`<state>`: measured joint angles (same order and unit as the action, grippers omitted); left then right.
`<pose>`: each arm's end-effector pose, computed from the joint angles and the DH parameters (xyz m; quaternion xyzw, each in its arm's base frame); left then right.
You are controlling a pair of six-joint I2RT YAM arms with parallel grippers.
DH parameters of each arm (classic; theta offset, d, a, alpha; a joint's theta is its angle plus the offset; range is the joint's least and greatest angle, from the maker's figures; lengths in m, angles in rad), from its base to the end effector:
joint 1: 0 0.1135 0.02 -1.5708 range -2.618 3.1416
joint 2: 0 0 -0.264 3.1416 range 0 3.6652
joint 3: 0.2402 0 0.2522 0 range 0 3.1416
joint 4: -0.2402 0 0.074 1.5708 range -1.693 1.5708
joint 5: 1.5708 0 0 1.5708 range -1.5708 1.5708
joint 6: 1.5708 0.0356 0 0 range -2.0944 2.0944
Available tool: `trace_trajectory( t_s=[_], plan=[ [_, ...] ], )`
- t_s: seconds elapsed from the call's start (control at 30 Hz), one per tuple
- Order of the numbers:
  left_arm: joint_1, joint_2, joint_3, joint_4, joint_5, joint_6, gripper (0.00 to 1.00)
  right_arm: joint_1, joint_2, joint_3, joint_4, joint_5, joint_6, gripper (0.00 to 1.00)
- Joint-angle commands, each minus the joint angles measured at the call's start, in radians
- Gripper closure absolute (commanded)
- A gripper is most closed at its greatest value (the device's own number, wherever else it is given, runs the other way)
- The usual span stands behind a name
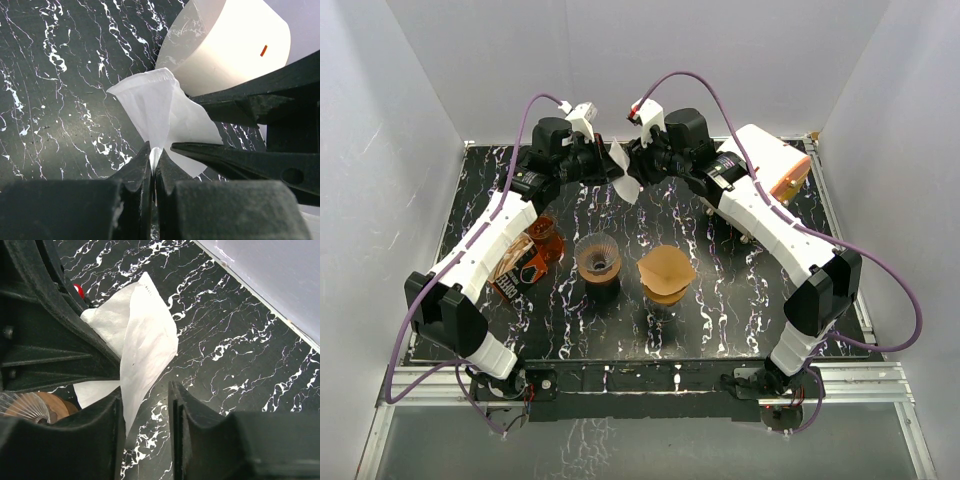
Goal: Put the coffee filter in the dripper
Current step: Place the coffee filter in the coffee dripper.
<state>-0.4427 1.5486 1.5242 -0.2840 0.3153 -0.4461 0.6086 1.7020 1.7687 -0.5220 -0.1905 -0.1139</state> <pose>0.3235 -0.1656 0.3987 0.0913 0.7975 -0.3650 0.4717 0.3184 0.2301 0.4035 -0.3456 0.7723 0.2072 0.4911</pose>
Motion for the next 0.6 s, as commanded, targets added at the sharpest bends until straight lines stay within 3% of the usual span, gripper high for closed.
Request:
trace_trajectory(
  t_s=[0.0,0.37,0.57],
  plan=[
    [-0.008,-0.017,0.005,0.029,0.018,0.006,1.0,0.003,-0.033,-0.013,0.052,-0.007,0.037,0.7],
    [-0.008,-0.012,-0.009,0.047,0.001,0.011,1.0,0.006,-0.059,-0.049,0.08,0.002,0.086,0.98],
    [-0.008,0.003,0.013,0.01,-0.054,0.043,0.87,0.006,-0.078,-0.049,0.09,-0.01,0.113,1.0]
  ],
)
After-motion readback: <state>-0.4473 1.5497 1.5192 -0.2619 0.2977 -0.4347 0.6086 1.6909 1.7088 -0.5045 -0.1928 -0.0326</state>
